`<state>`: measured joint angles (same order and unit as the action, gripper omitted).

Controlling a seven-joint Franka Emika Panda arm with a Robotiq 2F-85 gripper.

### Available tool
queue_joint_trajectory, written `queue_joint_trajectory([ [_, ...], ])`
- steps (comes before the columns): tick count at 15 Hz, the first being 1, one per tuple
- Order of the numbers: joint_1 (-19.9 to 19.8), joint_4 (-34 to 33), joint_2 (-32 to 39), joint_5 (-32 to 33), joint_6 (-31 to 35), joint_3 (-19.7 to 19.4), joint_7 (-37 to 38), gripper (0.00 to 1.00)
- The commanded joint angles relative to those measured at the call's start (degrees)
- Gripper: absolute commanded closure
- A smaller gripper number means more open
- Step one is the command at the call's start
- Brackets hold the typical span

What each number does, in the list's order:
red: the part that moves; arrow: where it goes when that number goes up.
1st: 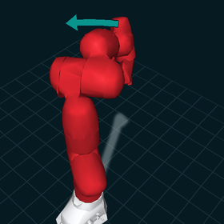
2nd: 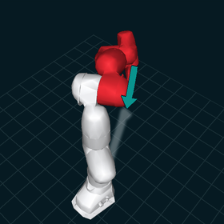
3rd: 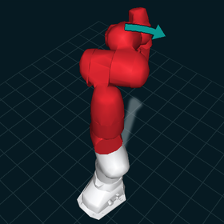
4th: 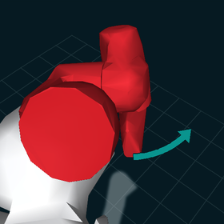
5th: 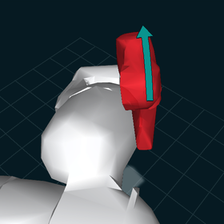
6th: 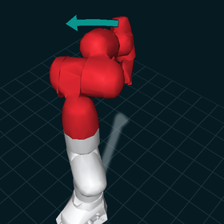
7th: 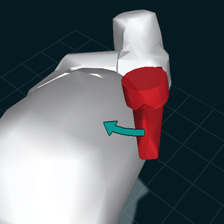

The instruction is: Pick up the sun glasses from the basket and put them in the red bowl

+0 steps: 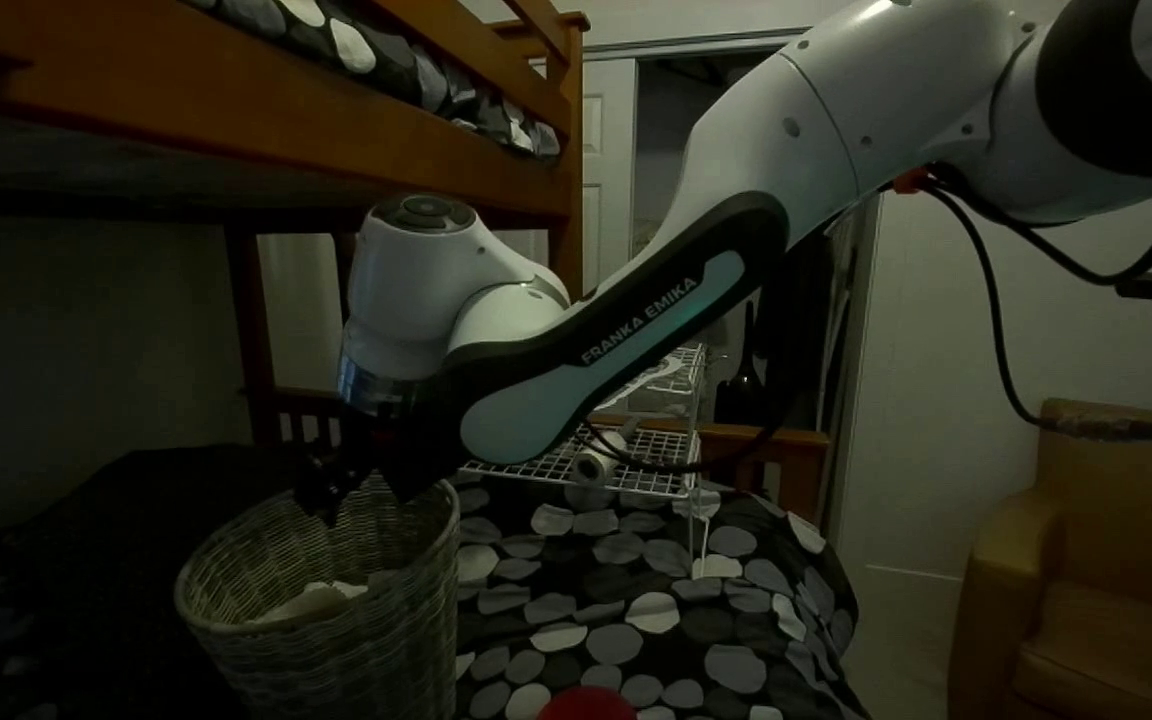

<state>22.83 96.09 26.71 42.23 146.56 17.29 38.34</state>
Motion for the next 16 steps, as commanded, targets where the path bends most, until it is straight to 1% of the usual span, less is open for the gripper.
queue_joint_trajectory([
  [1, 3.22, -1.06, 2.93, -7.29, -2.76, -2.51, -5.26, 0.00],
  [2, 3.87, -1.45, 3.49, -8.54, -0.53, -3.32, -4.72, 0.00],
  [3, 4.86, -0.14, 1.87, -7.81, -0.35, -5.03, -4.68, 0.00],
  [5, 5.98, -0.35, 2.37, -8.32, -0.10, -6.23, -4.86, 0.00],
  [7, 6.29, -0.65, 2.32, -8.28, -0.15, -6.65, -4.81, 0.00],
  [8, 6.42, -1.60, 2.94, -10.62, -3.60, -6.11, -5.16, 0.00],
  [10, 8.35, -4.73, 5.59, -12.13, -7.07, -7.20, -4.98, 0.00],
  [12, 9.37, -7.83, 7.87, -13.80, -7.96, -7.40, -5.58, 0.00],
  [14, 10.14, -11.10, 10.87, -16.38, -6.97, -7.12, -7.26, 0.00],
  [16, 11.59, -14.98, 14.13, -18.60, -9.00, -7.90, -8.66, 0.00],
])
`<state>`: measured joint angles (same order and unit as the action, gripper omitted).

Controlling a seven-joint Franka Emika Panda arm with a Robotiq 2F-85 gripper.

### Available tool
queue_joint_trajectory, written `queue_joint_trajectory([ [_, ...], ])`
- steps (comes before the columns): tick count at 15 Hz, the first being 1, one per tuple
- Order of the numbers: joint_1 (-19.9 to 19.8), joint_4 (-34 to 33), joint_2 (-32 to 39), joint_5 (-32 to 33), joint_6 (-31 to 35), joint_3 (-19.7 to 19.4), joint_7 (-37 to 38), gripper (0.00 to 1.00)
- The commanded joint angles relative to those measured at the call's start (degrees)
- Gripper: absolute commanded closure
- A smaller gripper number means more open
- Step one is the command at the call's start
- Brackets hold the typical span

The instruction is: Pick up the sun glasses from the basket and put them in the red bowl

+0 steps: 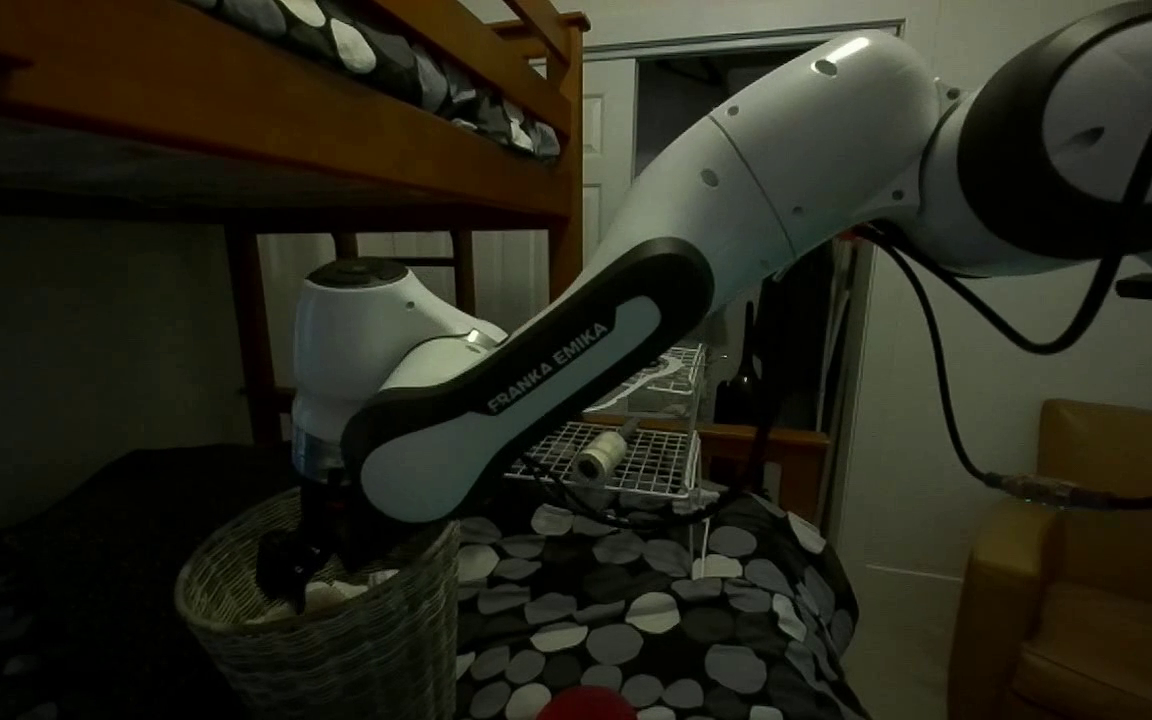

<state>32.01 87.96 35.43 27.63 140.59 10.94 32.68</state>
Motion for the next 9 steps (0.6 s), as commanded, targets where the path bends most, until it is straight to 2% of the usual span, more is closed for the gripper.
queue_joint_trajectory([
  [1, 3.52, -8.80, 6.98, -4.33, -5.08, -2.70, -2.81, 0.00],
  [6, 6.29, -18.94, 15.24, -5.89, -12.49, -7.58, -1.77, 0.02],
  [7, 6.58, -20.82, 16.92, -6.34, -13.91, -8.16, -1.85, 0.27],
  [9, 7.12, -23.73, 19.19, -6.70, -16.74, -9.17, -1.82, 0.28],
])
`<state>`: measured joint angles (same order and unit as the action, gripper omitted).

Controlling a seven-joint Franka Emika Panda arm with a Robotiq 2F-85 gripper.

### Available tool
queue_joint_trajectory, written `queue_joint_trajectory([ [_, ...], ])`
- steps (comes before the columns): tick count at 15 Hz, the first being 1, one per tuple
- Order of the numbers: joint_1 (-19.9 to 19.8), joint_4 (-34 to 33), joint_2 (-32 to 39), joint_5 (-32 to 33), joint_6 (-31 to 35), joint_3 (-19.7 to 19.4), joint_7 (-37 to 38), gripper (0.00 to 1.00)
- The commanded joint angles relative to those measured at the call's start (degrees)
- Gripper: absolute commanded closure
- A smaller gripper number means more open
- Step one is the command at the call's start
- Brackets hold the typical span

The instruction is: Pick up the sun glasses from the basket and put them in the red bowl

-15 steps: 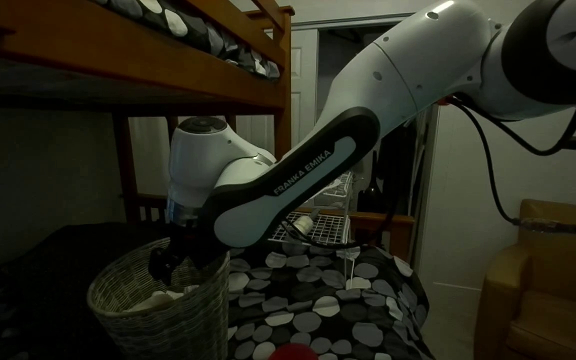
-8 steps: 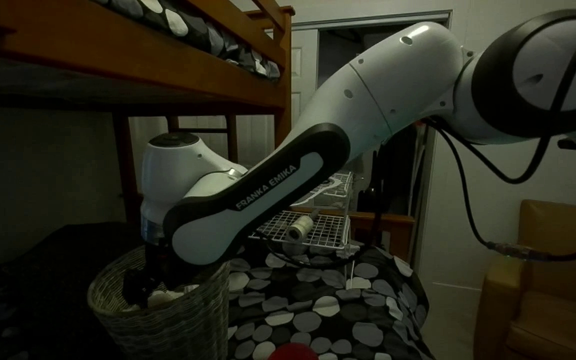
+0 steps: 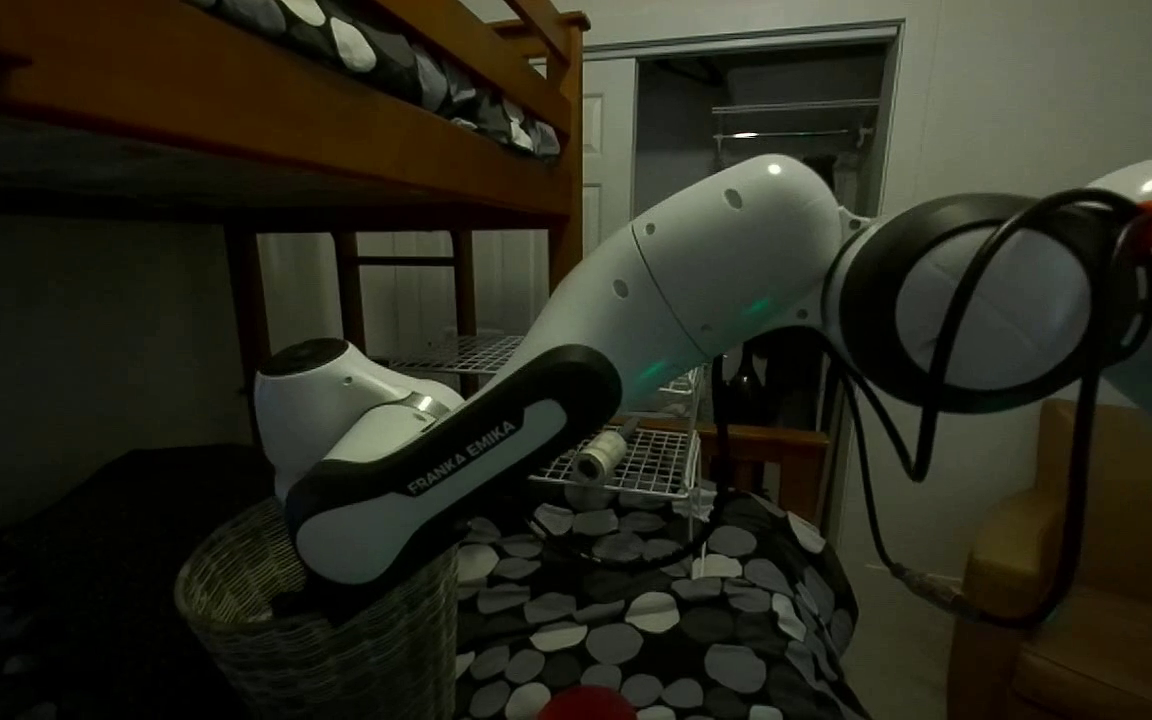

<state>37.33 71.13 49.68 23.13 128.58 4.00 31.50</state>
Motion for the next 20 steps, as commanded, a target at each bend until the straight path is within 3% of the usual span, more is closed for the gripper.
queue_joint_trajectory([
  [1, 2.02, -8.46, 6.12, -2.40, -6.08, -2.57, -0.69, 0.36],
  [9, 1.98, -16.73, 10.04, -2.56, -13.23, -1.97, 0.21, 0.98],
  [15, 2.05, -17.18, 8.87, -2.06, -13.46, -2.09, 0.92, 1.00],
  [20, -0.55, -8.29, -2.94, -2.77, -2.51, -1.48, 5.60, 1.00],
])
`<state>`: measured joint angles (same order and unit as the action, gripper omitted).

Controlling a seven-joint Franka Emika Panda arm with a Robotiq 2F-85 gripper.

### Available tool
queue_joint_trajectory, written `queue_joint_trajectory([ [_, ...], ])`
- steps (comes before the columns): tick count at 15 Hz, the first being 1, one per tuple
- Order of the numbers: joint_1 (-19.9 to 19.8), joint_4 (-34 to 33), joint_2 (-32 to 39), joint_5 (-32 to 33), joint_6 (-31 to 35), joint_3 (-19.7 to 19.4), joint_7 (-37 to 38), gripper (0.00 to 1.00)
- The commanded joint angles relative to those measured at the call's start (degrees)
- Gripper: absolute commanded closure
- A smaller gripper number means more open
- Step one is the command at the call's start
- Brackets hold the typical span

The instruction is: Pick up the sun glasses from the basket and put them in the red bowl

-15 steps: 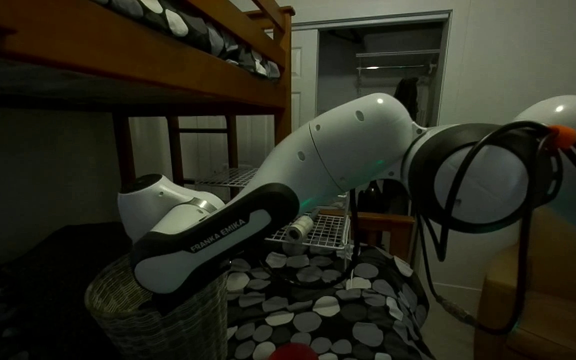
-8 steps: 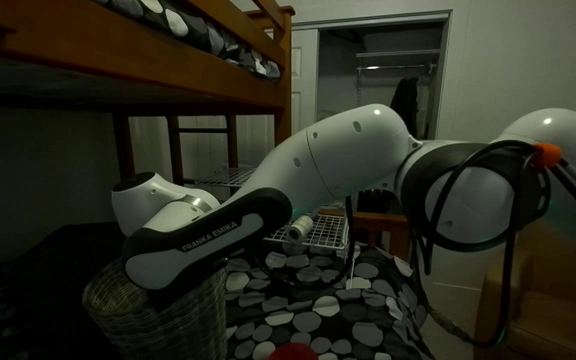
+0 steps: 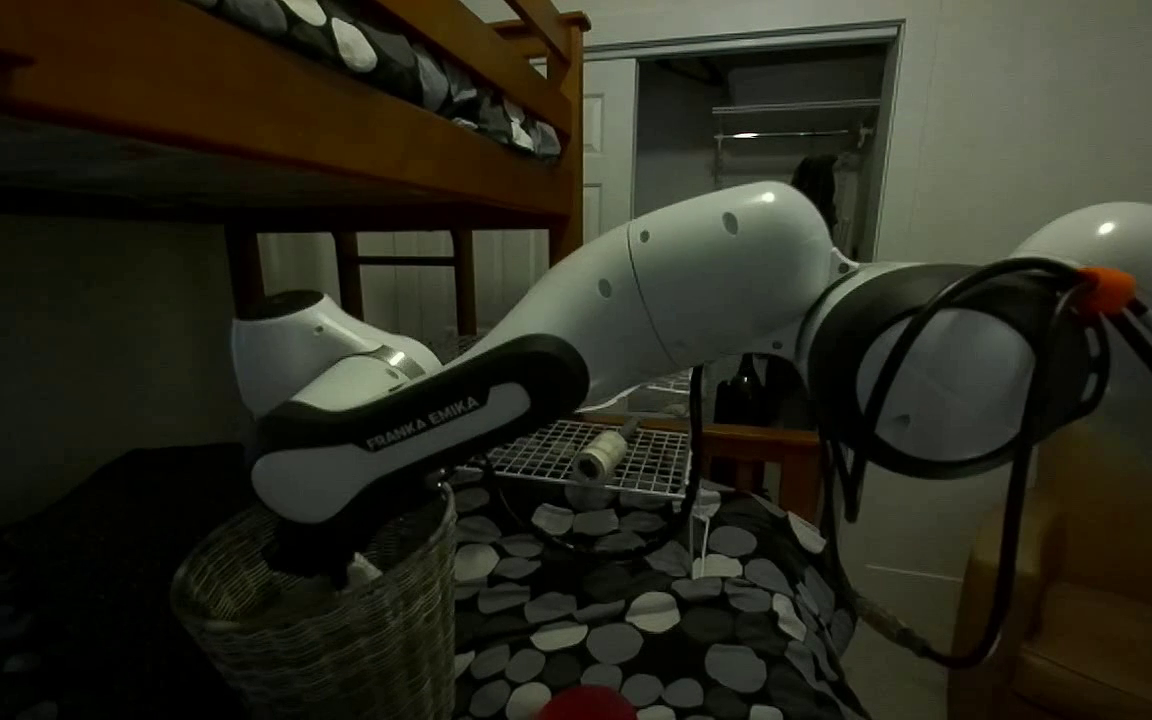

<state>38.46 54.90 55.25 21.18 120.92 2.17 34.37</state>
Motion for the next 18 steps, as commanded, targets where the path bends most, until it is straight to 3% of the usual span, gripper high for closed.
queue_joint_trajectory([
  [1, -2.16, 9.63, -10.79, -0.57, 6.77, 0.24, 3.20, 1.00],
  [10, -6.08, 30.05, -30.54, -2.12, 14.04, 2.27, 2.04, 1.00],
  [16, -7.02, 42.38, -40.18, 0.89, 20.79, 1.16, 6.84, 1.00],
  [17, -7.21, 43.19, -40.91, 1.73, 19.05, 1.31, 6.66, 0.75],
  [18, -8.01, 44.09, -41.09, 0.78, 18.28, 2.39, 5.57, 0.74],
])
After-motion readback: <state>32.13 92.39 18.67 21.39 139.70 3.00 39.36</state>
